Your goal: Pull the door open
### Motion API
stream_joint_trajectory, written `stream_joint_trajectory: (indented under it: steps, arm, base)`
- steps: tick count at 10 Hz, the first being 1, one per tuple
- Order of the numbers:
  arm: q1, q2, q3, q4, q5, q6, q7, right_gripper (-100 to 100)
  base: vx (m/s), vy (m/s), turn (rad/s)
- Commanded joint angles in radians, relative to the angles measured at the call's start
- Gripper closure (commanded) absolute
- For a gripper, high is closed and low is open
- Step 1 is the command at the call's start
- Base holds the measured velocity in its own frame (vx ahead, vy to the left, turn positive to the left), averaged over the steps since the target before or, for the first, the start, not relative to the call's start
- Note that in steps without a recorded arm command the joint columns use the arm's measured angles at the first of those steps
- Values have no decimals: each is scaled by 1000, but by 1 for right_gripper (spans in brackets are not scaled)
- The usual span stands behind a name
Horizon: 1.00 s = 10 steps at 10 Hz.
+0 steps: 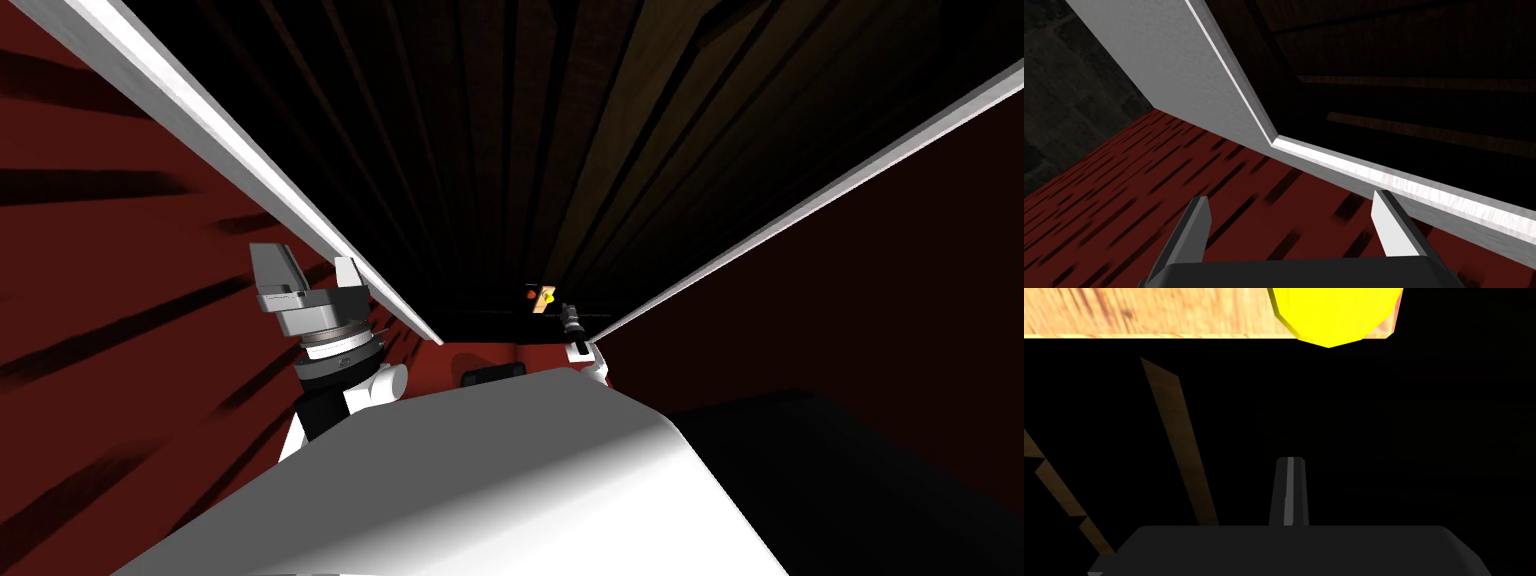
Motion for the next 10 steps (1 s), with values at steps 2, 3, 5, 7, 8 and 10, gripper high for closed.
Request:
stream_joint_trajectory:
  steps: [2,3,5,7,8,10]
  arm:
    - [21,-4,9,-24,5,-4,-18,-100]
    - [27,-4,18,-36,8,-7,-26,-100]
    - [36,-2,45,-65,18,-15,-43,-100]
    - [28,-1,42,-56,18,-14,-39,-100]
    - [42,-10,15,-44,13,-7,-35,-100]
    - [52,-20,-19,-25,6,0,-27,-100]
  base:
    - [-197,26,3]
    - [-203,88,41]
    - [-221,108,83]
    - [-87,64,14]
    - [-42,-14,-144]
    - [-27,-63,-160]
